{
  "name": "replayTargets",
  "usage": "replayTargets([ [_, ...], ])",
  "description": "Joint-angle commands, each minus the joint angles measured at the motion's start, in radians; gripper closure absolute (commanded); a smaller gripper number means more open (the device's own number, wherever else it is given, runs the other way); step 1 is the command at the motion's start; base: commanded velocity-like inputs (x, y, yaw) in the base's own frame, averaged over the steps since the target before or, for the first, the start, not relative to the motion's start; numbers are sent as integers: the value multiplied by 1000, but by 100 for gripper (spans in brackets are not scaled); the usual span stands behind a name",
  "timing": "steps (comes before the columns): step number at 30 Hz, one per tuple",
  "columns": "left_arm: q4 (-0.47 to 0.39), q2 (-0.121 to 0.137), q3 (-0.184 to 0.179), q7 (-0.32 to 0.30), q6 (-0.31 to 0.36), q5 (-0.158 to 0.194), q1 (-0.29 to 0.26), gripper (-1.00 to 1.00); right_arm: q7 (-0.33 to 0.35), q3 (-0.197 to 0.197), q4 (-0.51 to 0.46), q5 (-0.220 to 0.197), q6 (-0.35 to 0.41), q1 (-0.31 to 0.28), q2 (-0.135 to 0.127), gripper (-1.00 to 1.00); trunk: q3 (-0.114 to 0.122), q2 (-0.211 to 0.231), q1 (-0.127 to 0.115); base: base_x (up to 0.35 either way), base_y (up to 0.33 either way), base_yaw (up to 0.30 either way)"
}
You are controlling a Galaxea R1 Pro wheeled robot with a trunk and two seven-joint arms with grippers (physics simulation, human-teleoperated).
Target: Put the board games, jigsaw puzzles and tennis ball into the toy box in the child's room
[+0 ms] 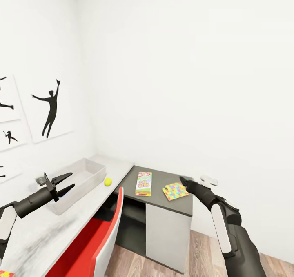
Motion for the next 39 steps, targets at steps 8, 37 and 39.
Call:
replayTargets([
  [8,0,0,1,-4,4,-1,0,-100,6,-4,0,-2,5,-1,1,-100,-11,-1,0,-120,0,-177],
  [37,-1,0,1,-4,3,-1,0,-100,7,-3,13,-1,4,-1,1,-100,-13,-1,0,-188,0,-267],
  [39,-1,0,1,-4,3,-1,0,-100,6,-3,13,-1,4,-1,1,-100,-12,-1,0,-109,0,-278],
])
